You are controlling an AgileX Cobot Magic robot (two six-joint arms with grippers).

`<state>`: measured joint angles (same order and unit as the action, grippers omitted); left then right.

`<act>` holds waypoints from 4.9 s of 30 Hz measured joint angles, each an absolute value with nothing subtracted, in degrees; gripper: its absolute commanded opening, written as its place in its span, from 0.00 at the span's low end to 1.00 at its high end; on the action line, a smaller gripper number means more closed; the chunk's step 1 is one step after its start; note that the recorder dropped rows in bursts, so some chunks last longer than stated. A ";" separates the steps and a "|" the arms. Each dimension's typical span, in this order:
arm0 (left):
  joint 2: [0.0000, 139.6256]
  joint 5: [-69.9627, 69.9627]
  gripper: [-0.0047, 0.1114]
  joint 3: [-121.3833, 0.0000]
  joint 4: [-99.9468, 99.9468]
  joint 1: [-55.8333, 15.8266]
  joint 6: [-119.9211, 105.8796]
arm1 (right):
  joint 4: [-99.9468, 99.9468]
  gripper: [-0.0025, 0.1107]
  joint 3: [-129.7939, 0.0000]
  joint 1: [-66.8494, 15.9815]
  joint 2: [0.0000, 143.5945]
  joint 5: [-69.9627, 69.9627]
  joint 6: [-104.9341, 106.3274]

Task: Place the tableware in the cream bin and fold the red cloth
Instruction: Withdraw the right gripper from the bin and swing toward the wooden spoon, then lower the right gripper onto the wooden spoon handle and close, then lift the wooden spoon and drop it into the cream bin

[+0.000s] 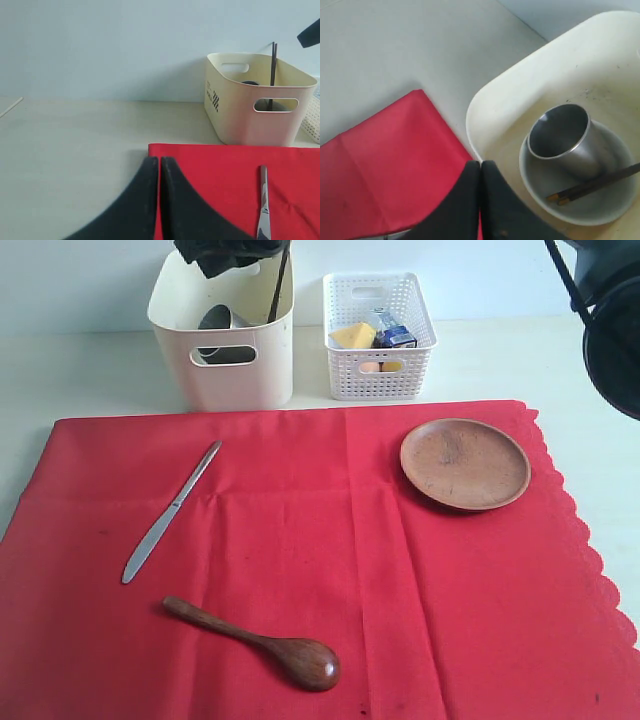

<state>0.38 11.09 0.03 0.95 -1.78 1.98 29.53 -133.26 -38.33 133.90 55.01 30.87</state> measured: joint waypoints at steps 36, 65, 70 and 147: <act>0.38 11.09 0.07 0.03 0.95 -1.78 1.98 | 34.57 0.02 -127.36 -38.33 128.43 69.47 23.84; 0.38 11.09 0.07 0.03 0.95 -1.78 1.98 | 58.37 0.02 -50.99 -59.48 101.73 20.77 67.10; 0.38 11.09 0.07 0.03 0.95 -1.78 1.98 | 57.26 0.12 -50.99 -62.57 105.25 12.90 66.60; 0.38 11.09 0.07 0.03 0.95 -1.78 1.98 | 61.97 0.56 -125.27 -44.87 147.07 -15.69 62.63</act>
